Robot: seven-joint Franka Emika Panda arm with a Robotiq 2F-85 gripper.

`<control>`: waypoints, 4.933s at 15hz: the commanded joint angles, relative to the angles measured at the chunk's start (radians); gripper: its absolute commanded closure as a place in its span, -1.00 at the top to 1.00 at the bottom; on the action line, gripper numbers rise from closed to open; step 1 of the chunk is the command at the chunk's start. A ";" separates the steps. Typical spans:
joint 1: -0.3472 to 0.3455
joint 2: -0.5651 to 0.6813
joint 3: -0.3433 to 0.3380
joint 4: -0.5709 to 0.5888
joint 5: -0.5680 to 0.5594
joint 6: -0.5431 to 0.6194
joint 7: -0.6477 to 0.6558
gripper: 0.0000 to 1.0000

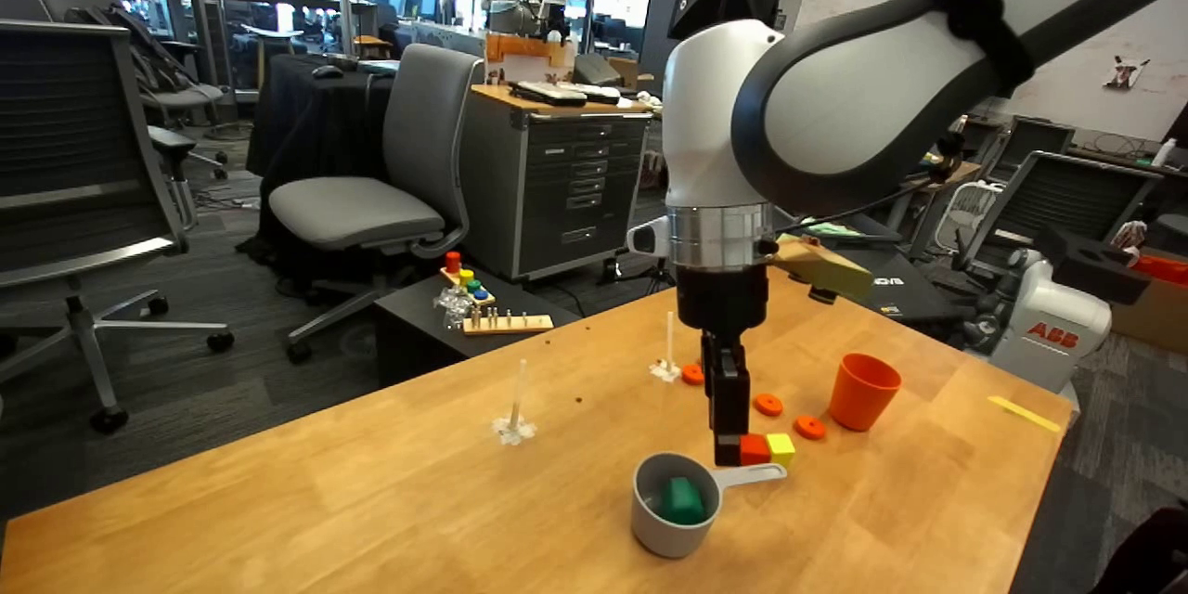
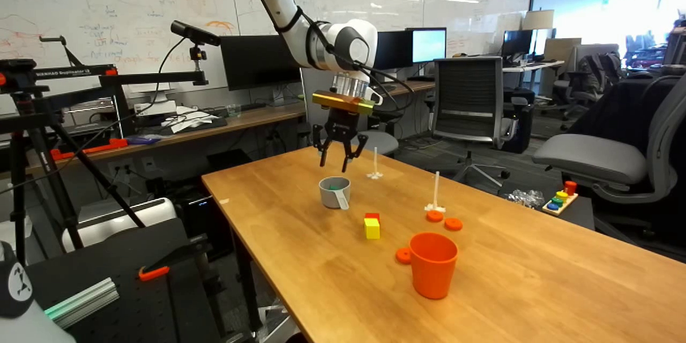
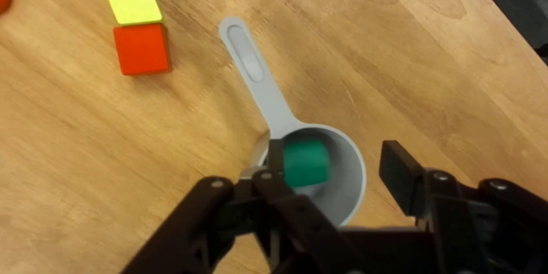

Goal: Put the green, orange and yellow blocks in the gray pot

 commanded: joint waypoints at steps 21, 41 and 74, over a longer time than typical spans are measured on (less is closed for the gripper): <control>-0.004 -0.018 -0.126 -0.070 -0.233 -0.015 -0.007 1.00; 0.009 0.259 -0.139 0.206 -0.260 -0.058 -0.034 1.00; 0.032 0.152 0.011 0.263 -0.017 -0.040 -0.052 -0.75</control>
